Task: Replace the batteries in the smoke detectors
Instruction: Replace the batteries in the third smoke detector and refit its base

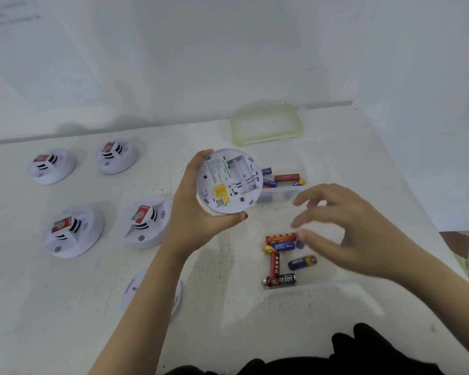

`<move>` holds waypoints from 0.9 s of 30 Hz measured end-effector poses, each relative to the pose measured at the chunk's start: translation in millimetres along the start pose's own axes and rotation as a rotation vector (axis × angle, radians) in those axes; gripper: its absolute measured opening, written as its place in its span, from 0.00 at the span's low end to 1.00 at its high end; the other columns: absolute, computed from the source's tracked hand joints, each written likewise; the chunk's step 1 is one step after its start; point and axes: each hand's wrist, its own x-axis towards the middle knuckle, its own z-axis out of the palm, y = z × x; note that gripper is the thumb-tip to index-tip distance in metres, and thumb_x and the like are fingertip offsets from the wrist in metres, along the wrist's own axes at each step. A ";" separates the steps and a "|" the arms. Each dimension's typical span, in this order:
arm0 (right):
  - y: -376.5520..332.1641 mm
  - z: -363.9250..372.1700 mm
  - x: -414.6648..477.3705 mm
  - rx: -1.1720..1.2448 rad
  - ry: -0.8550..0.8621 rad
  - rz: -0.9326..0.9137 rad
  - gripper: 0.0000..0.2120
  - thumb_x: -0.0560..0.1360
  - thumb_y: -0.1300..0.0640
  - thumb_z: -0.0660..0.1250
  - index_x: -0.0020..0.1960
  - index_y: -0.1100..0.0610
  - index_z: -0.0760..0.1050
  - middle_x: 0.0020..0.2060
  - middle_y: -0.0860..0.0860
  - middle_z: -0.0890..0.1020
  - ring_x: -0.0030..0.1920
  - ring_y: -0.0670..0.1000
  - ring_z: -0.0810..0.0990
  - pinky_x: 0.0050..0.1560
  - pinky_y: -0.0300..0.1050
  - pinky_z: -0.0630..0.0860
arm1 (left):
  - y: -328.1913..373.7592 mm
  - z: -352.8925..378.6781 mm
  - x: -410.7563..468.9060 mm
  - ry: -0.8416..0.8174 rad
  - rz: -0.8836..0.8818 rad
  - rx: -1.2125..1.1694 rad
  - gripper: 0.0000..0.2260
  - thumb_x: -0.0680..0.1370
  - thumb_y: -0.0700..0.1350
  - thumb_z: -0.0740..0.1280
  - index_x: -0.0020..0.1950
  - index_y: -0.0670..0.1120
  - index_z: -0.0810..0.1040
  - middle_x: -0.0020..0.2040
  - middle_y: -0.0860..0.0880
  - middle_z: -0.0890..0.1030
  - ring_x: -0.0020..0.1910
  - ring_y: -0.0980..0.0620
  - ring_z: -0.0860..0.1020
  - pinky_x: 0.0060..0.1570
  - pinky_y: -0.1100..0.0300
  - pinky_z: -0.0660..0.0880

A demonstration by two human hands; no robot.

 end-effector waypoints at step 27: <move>20.2 -10.4 97.6 0.603 0.325 0.273 0.08 0.71 0.67 0.68 0.46 0.55 0.75 0.29 0.45 0.81 0.27 0.51 0.75 0.28 0.37 0.70 | -9.9 3.0 40.1 -0.054 0.032 0.068 0.43 0.58 0.52 0.77 0.69 0.50 0.64 0.63 0.53 0.73 0.61 0.59 0.73 0.55 0.67 0.74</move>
